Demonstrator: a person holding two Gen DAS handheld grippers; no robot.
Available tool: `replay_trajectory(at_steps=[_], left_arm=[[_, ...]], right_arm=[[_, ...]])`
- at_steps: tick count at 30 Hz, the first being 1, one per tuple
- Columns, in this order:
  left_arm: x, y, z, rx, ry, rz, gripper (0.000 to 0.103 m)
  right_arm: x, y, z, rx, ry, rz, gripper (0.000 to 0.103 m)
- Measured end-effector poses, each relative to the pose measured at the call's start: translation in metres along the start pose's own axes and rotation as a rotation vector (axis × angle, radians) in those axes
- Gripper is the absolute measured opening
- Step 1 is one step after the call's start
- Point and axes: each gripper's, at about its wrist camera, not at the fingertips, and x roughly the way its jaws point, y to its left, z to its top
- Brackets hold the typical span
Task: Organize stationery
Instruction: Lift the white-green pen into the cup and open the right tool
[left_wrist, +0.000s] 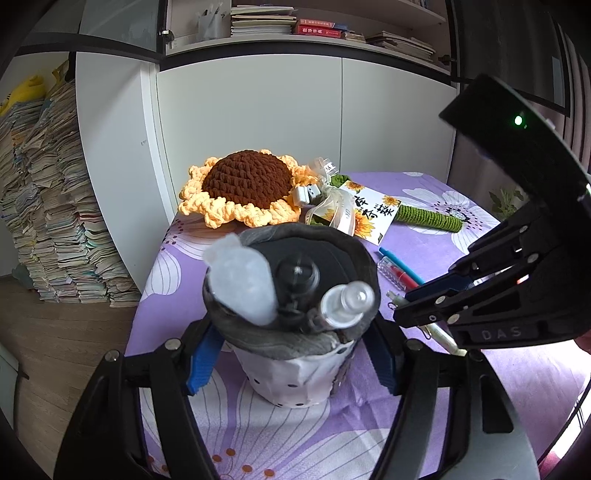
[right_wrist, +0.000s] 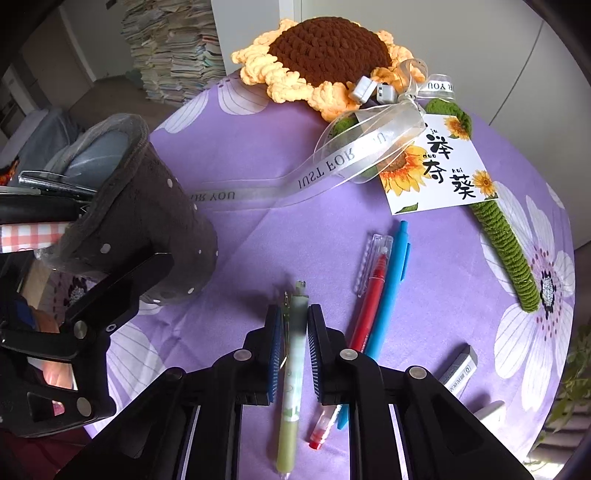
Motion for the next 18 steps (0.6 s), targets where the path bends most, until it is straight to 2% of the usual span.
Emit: replay_trajectory(at_steps=[5,11,14,18], left_arm=[[0.001,-0.001,0.000,0.003,0.001,0.001,0.068],[-0.001,-0.001,-0.001,0.008,-0.001,0.005,0.068],[-0.001,-0.001,-0.002,0.007,0.000,0.004,0.068],[-0.001,-0.001,-0.002,0.007,0.000,0.004,0.068]], right_arm=[[-0.052,-0.002,-0.009,0.025,-0.138,0.011,0.016],[-0.131,-0.008,-0.016,0.080,-0.385,0.032,0.016],[-0.161,0.001,-0.002,0.083,-0.490,0.053,0.016],[-0.185,0.008,0.013,0.072,-0.568,0.091,0.016]])
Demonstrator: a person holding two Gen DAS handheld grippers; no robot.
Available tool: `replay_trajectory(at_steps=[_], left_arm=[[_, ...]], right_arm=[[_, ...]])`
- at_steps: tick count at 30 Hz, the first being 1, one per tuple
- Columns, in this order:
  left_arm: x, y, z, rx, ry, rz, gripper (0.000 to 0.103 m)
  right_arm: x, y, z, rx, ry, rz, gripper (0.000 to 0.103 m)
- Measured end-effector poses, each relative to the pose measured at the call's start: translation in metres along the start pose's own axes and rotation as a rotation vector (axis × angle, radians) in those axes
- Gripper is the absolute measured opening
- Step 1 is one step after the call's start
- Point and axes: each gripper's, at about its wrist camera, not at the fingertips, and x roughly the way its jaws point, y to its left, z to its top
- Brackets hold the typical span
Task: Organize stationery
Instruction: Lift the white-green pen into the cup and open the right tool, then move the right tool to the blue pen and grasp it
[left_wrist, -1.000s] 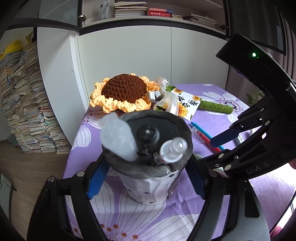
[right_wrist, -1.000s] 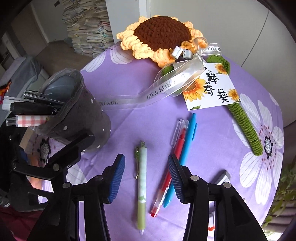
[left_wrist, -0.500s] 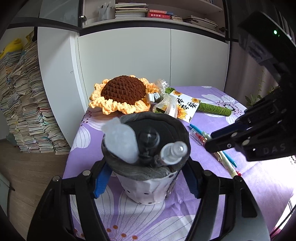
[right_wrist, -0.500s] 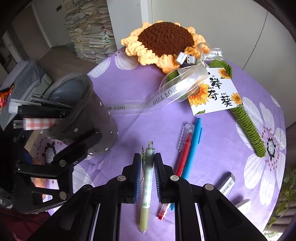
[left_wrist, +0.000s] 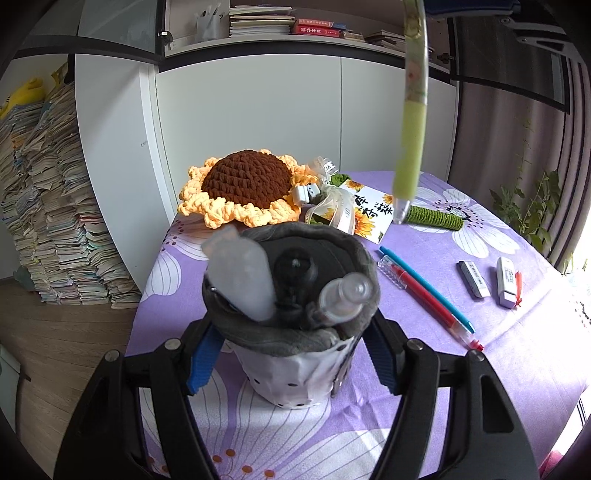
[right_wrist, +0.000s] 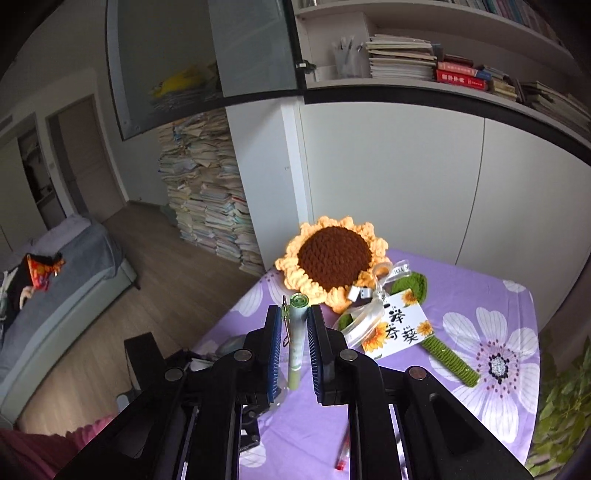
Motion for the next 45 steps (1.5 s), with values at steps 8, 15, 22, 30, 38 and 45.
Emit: replay_trajectory(at_steps=[8,15,22,30,38,45], left_arm=[[0.000,0.000,0.000,0.000,0.000,0.000,0.069],[0.000,-0.001,0.000,0.001,0.000,0.000,0.069],[0.004,0.001,-0.001,-0.006,0.028,-0.008,0.069],[0.004,0.000,-0.001,-0.004,0.028,-0.006,0.069],[0.004,0.000,-0.001,-0.004,0.028,-0.006,0.069],[0.004,0.000,-0.001,-0.003,0.028,-0.006,0.069]], right_arm=[[0.024,0.019,0.006,-0.017,-0.010,0.089,0.016],[0.056,0.023,-0.029,-0.046,0.099,0.085,0.016],[0.057,0.019,-0.045,-0.014,0.162,0.136,0.016],[0.036,-0.022,-0.055,0.122,0.151,0.134,0.024],[0.079,-0.087,-0.098,0.266,0.351,-0.079,0.027],[0.107,-0.106,-0.106,0.287,0.416,-0.183,0.027]])
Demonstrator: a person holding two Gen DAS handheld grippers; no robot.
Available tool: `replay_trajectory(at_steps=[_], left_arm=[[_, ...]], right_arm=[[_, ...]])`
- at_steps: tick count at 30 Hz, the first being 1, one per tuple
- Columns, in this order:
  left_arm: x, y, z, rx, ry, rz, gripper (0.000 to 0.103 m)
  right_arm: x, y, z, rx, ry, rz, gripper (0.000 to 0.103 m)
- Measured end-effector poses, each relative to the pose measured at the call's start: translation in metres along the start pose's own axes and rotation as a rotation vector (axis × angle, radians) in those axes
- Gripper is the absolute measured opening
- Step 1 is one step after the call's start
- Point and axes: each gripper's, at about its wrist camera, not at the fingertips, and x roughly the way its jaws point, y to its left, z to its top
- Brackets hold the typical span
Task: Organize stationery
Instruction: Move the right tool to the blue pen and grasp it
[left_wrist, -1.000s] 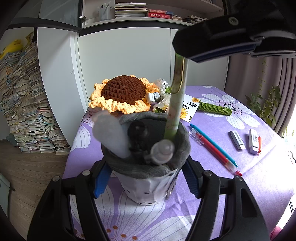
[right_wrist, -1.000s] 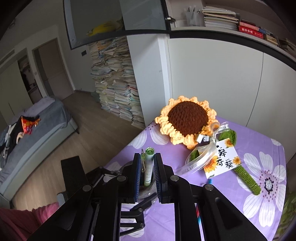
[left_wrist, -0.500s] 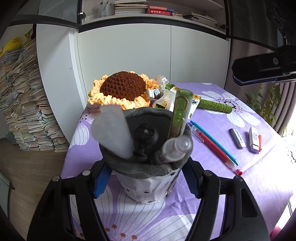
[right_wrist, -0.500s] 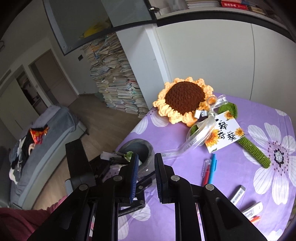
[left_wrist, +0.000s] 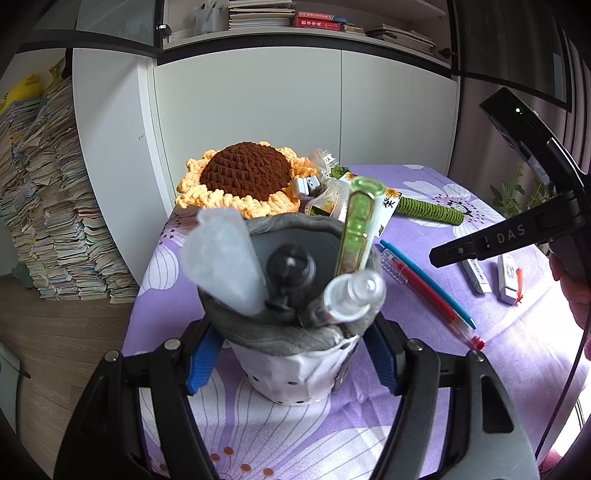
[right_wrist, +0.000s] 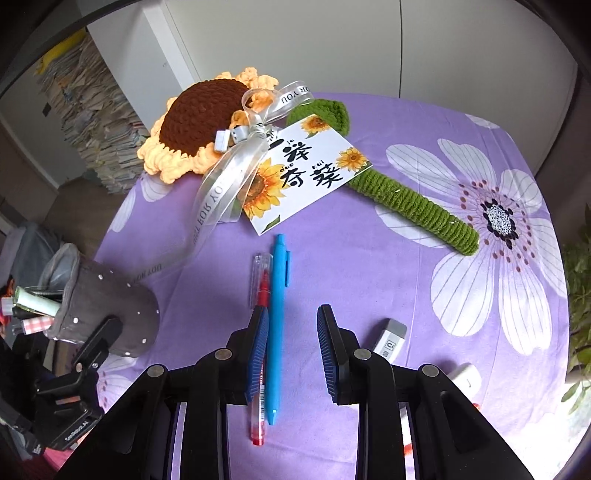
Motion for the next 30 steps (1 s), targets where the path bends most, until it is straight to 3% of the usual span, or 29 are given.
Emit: replay_trajectory(at_steps=[10,15,19,24,30], left_arm=[[0.000,-0.001,0.000,0.001,0.000,-0.001,0.069],[0.000,0.000,0.000,0.003,-0.001,0.000,0.069],[0.000,-0.001,0.000,0.002,-0.001,0.000,0.069],[0.000,-0.001,0.000,0.003,-0.001,0.000,0.069],[0.001,0.000,0.000,0.003,0.000,-0.001,0.069]], right_arm=[[0.020,0.002,-0.007,-0.027,0.053,-0.005,0.027],[0.012,0.002,-0.011,-0.064,0.047,-0.094,0.027],[0.008,-0.004,-0.013,-0.045,0.065,-0.085,0.027],[0.008,-0.007,0.007,0.011,0.044,-0.074,0.027],[0.027,0.004,0.031,-0.009,0.074,-0.115,0.027]])
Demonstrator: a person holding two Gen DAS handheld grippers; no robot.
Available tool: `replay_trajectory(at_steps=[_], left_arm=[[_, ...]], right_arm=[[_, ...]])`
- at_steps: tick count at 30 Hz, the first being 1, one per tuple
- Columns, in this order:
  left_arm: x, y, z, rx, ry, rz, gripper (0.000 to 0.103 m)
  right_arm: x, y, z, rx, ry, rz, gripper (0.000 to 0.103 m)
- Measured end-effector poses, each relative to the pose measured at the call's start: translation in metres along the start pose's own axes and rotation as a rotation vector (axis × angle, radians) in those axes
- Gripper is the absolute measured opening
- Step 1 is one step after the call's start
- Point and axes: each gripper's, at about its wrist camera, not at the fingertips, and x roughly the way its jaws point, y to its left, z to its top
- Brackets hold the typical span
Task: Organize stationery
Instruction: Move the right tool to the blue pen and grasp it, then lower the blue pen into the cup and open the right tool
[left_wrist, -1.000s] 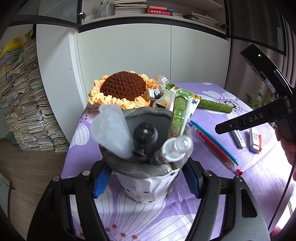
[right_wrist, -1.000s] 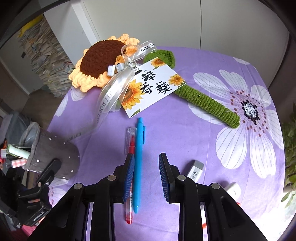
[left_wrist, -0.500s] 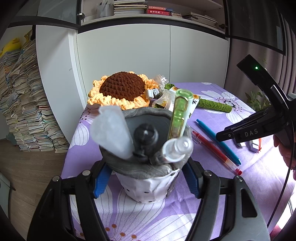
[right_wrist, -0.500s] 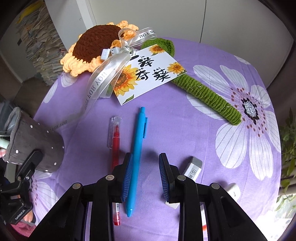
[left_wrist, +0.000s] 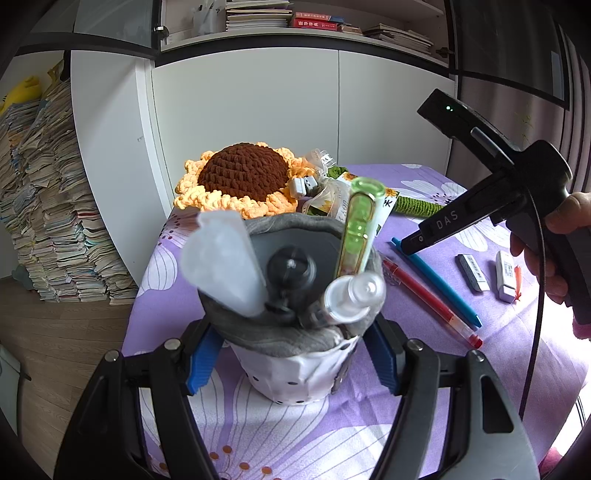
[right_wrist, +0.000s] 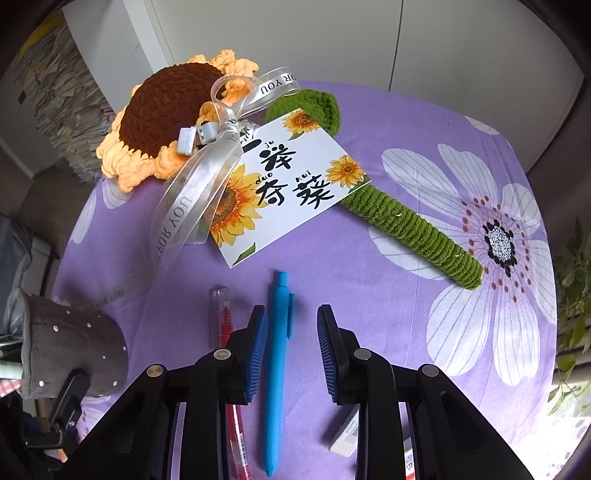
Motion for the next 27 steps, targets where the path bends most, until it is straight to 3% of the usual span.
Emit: replay_trajectory(at_steps=[4,7,8,9,12,18,27], left_arm=[[0.000,0.000,0.000,0.000,0.000,-0.001,0.069],[0.000,-0.001,0.000,0.001,0.000,-0.001,0.069],[0.000,-0.001,0.000,0.000,0.000,-0.002,0.069],[0.000,-0.001,0.000,0.000,0.000,-0.001,0.069],[0.000,-0.001,0.000,0.001,0.000,-0.001,0.069],[0.000,-0.001,0.000,0.001,0.000,-0.001,0.069],[0.000,-0.001,0.000,0.001,0.000,-0.001,0.069]], right_arm=[[0.015,0.005,0.005,-0.009,0.039,-0.022,0.028],[0.016,0.011,0.006,-0.037,0.007,-0.047,0.028],[0.017,0.014,0.006,-0.047,0.004,-0.056,0.025],[0.017,0.018,0.006,-0.055,0.003,-0.054,0.015],[0.016,0.020,0.006,-0.032,0.012,-0.019,0.015],[-0.024,0.019,-0.005,-0.026,-0.083,0.038,0.014],[-0.112,0.031,-0.019,-0.077,-0.296,0.066,0.014]])
